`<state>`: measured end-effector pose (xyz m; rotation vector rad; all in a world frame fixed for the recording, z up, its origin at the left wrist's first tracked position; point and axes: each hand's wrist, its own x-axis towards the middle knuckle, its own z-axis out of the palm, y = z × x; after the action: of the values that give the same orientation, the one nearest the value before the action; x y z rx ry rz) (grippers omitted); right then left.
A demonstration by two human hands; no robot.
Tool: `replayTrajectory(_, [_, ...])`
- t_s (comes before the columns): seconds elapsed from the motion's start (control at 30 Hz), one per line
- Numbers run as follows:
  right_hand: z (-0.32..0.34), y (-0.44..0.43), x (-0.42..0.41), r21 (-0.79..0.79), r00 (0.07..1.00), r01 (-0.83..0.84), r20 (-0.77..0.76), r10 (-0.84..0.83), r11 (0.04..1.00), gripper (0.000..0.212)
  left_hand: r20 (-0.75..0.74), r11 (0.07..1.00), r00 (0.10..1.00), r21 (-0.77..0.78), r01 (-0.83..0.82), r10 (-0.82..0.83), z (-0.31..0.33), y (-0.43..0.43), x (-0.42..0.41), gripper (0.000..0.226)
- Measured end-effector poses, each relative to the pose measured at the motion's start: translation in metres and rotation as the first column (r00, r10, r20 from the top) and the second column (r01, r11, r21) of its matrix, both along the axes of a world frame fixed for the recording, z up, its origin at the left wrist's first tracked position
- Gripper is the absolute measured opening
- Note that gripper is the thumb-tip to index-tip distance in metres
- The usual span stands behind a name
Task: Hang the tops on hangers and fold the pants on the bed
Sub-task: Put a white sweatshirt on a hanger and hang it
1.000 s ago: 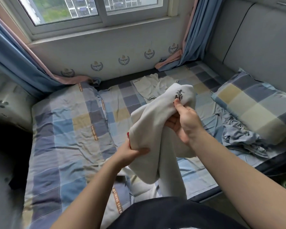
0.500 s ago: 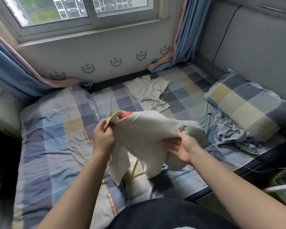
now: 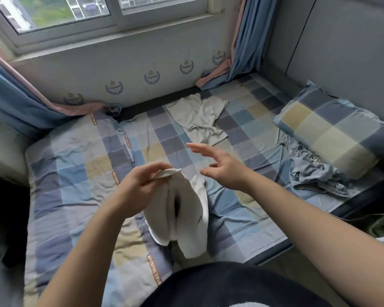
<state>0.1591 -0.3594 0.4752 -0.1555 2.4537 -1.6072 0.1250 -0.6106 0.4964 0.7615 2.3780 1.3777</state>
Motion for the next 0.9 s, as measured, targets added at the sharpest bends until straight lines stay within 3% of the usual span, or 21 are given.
replayTrajectory(0.1, [0.014,-0.013,-0.019,0.079,0.953,-0.286,0.125,0.275,0.955,0.08,0.045,0.997,0.996,-0.012,0.071,-0.07,0.023,-0.007,0.004,0.021])
replayTrajectory(0.23, [0.016,-0.032,-0.034,0.143,0.858,-0.494,0.236,0.455,0.857,0.052,0.093,0.993,0.991,-0.06,0.104,-0.098,0.041,-0.014,0.005,0.016])
replayTrajectory(0.33, [0.006,-0.041,-0.04,0.182,0.828,-0.551,0.241,0.506,0.815,0.025,0.103,0.989,0.993,-0.131,0.07,-0.056,0.039,-0.024,0.004,0.012])
replayTrajectory(0.43, [-0.012,-0.041,-0.043,0.337,0.85,-0.526,0.172,0.498,0.781,0.007,0.065,0.959,0.989,-0.261,-0.109,0.13,0.023,-0.037,0.005,0.012])
replayTrajectory(0.5, [-0.028,-0.037,-0.042,0.428,0.889,-0.437,0.073,0.451,0.791,0.015,0.074,0.914,0.964,-0.343,-0.216,0.255,0.01,-0.045,0.01,0.013])
replayTrajectory(0.57, [-0.049,-0.031,-0.039,0.446,0.897,-0.407,0.032,0.44,0.797,0.03,0.141,0.888,0.946,-0.406,-0.214,0.292,-0.001,-0.051,0.02,0.02])
replayTrajectory(0.63, [-0.072,-0.029,-0.033,0.519,0.857,-0.456,0.036,0.514,0.723,0.03,0.227,0.879,0.931,-0.449,-0.16,0.286,-0.006,-0.054,0.031,0.023])
replayTrajectory(0.7, [-0.098,-0.031,-0.026,0.647,0.813,-0.485,0.087,0.575,0.588,0.018,0.294,0.873,0.91,-0.47,-0.128,0.291,-0.008,-0.059,0.042,0.017])
replayTrajectory(0.8, [-0.132,-0.036,-0.02,0.761,0.801,-0.512,0.255,0.542,0.398,0.034,0.332,0.863,0.879,-0.48,-0.156,0.344,-0.005,-0.082,0.055,0.013])
replayTrajectory(0.83, [-0.138,-0.039,-0.019,0.764,0.813,-0.508,0.274,0.513,0.398,0.034,0.336,0.864,0.87,-0.472,-0.175,0.36,-0.003,-0.096,0.058,0.018])
replayTrajectory(0.87, [-0.141,-0.044,-0.017,0.736,0.836,-0.502,0.277,0.474,0.455,0.032,0.337,0.866,0.865,-0.461,-0.193,0.372,-0.001,-0.112,0.061,0.021])
replayTrajectory(0.9, [-0.143,-0.05,-0.015,0.667,0.868,-0.48,0.263,0.422,0.571,0.029,0.331,0.867,0.861,-0.45,-0.215,0.386,0.0,-0.129,0.064,0.021])
